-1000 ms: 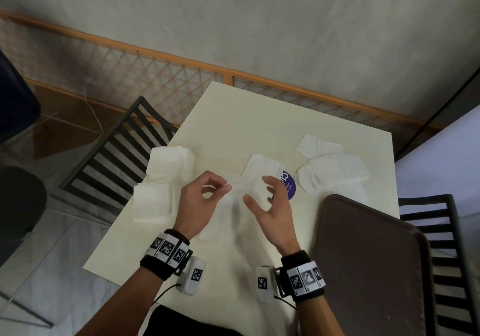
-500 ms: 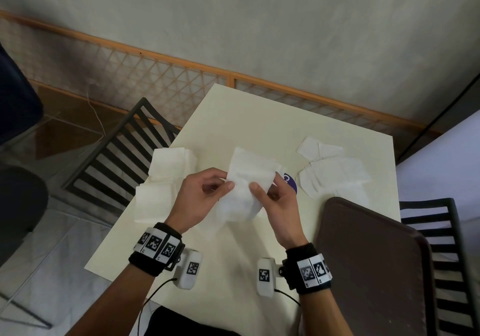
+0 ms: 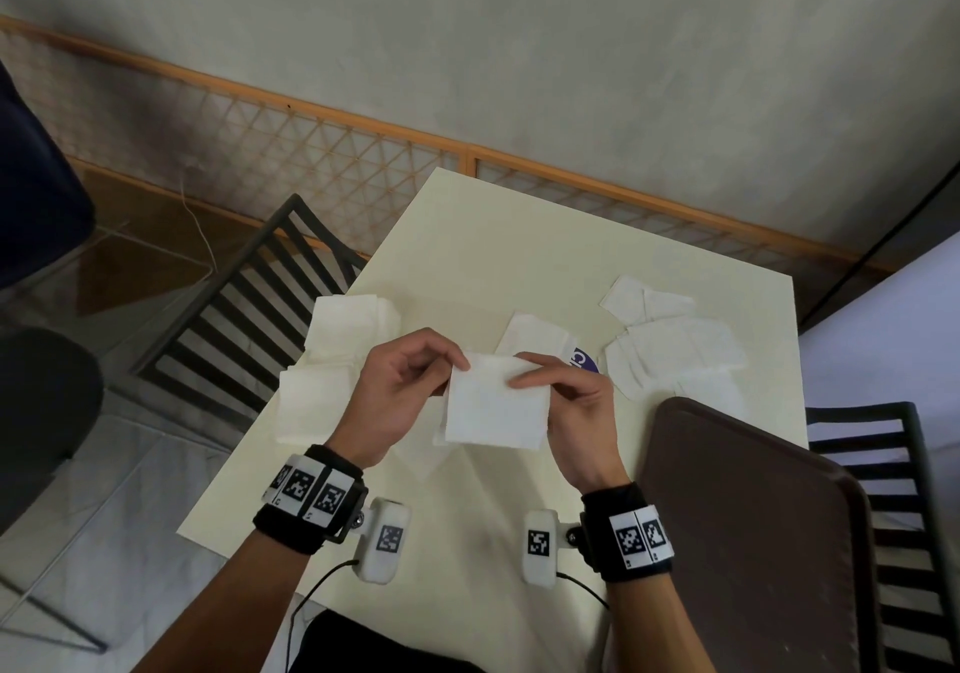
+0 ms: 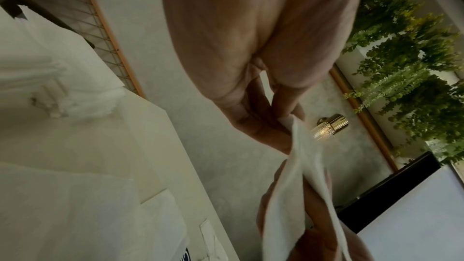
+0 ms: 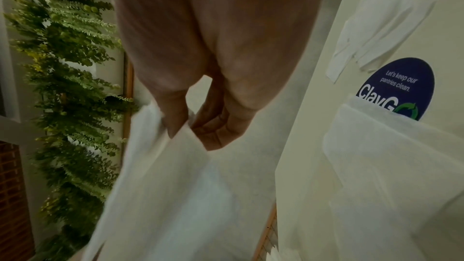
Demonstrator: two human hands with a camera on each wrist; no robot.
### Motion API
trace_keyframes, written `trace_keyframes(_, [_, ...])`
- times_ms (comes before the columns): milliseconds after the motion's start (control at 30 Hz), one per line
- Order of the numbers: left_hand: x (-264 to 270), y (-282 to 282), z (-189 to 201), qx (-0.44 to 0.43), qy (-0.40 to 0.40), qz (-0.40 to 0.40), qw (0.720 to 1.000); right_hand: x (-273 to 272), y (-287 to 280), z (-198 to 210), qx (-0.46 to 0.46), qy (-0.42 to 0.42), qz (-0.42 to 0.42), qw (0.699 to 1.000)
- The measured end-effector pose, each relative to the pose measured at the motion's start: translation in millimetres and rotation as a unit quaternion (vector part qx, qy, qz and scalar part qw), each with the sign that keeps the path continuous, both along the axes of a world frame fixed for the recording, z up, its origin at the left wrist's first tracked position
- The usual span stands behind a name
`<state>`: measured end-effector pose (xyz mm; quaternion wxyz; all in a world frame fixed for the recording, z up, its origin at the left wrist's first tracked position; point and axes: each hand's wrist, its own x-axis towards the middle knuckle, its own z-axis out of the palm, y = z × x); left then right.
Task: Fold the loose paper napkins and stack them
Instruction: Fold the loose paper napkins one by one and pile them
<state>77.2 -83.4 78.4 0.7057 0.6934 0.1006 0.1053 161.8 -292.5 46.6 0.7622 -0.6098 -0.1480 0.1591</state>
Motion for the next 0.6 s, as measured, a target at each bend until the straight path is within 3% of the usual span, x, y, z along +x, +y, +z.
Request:
trace_keyframes(133, [-1, 1, 2, -0.018, 0.009, 0.003, 1.000, -2, 1, -3, 0.000, -0.003, 0.013, 1.000])
trace_keyframes(333, [-5, 3, 5, -0.039, 0.017, 0.010, 0.999, -2, 0, 4, -0.023, -0.085, 0.045, 0.995])
trace_keyframes(433, [-9, 6, 3, 0.007, 0.000, 0.016, 1.000, -2, -4, 4, -0.040, -0.111, 0.075, 0.990])
trace_keyframes(533, [-15, 5, 1, 0.080, -0.013, 0.013, 0.997, 0, -5, 13, -0.028, -0.069, 0.072, 0.995])
trace_keyframes(600, [-18, 2, 0, 0.124, -0.019, 0.008, 0.992, -3, 5, 19, -0.114, -0.097, 0.051, 0.987])
